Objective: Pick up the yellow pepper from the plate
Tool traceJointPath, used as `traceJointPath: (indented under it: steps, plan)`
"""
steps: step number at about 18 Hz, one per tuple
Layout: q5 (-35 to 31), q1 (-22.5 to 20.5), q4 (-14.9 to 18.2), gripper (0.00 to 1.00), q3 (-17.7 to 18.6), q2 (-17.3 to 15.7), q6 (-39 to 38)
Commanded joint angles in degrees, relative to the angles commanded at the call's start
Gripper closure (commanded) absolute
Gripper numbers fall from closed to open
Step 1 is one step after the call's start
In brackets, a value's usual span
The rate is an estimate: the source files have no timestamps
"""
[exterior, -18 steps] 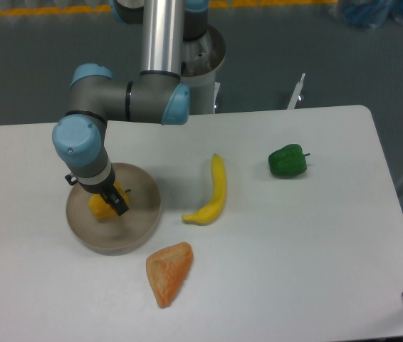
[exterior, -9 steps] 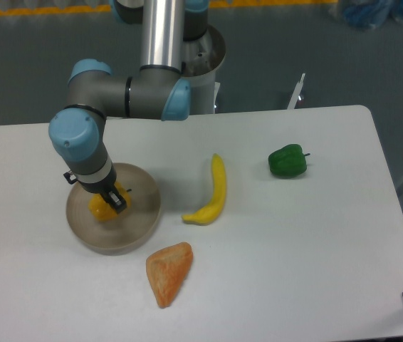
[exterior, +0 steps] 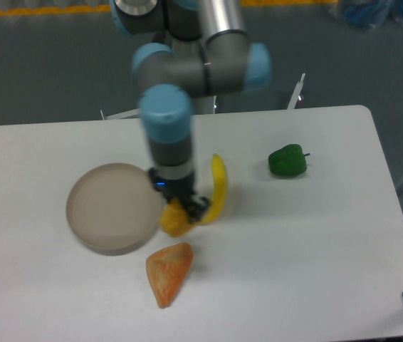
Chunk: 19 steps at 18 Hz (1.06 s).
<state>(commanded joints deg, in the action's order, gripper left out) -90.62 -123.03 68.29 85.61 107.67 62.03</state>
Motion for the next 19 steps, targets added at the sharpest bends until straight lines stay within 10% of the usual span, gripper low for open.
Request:
traceJointPath:
  steps: [3, 19]
  plan:
    - [0.1, -7.1, 0.0, 0.82, -0.7, 1.5, 5.5]
    - [4.0, -12.4, -0.1, 0.79, -4.8, 8.7, 18.0]
